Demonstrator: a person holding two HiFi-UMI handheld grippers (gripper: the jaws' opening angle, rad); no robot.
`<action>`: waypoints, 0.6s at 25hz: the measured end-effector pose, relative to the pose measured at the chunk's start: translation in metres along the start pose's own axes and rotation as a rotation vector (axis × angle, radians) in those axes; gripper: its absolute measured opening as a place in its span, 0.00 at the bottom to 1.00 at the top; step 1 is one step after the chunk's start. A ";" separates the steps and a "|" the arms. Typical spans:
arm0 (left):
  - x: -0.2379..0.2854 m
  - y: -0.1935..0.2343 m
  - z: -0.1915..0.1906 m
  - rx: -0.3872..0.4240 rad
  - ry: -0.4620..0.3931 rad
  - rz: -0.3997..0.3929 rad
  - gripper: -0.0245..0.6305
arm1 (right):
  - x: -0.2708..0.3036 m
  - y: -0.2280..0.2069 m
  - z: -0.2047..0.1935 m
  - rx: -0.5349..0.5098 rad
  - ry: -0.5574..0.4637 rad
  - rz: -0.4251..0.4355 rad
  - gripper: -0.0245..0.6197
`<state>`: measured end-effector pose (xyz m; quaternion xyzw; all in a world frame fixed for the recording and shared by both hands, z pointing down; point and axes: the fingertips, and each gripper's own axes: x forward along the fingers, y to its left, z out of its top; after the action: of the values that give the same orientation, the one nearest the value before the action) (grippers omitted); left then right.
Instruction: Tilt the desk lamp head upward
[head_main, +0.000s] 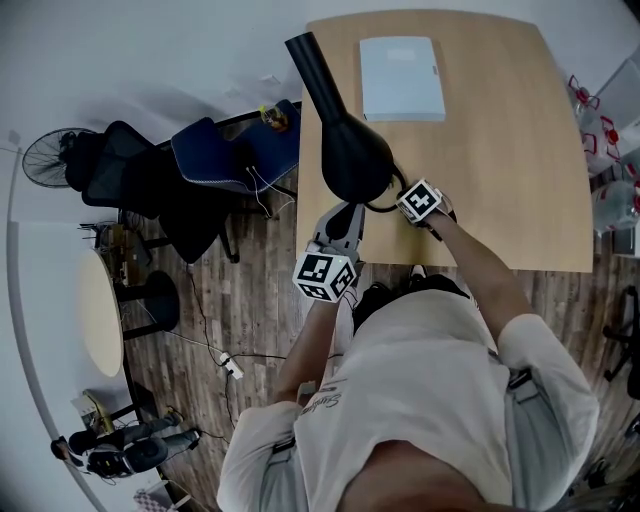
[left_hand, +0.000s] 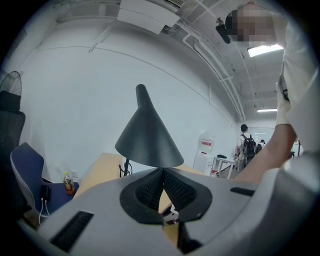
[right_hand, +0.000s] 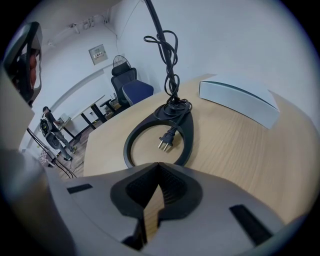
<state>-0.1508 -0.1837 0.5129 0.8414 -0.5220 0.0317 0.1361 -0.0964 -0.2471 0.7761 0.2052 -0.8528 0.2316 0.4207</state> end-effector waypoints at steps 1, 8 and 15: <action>-0.001 -0.001 0.001 -0.001 -0.003 -0.005 0.06 | 0.000 0.000 0.000 0.000 0.001 -0.001 0.03; -0.014 -0.012 0.015 0.025 -0.008 -0.025 0.06 | 0.000 0.000 0.001 -0.006 0.003 -0.007 0.03; -0.030 -0.025 0.031 0.030 -0.015 -0.042 0.06 | 0.002 0.002 0.001 -0.004 -0.012 -0.031 0.03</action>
<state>-0.1449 -0.1555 0.4720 0.8544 -0.5046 0.0303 0.1202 -0.0990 -0.2462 0.7764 0.2187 -0.8525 0.2221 0.4197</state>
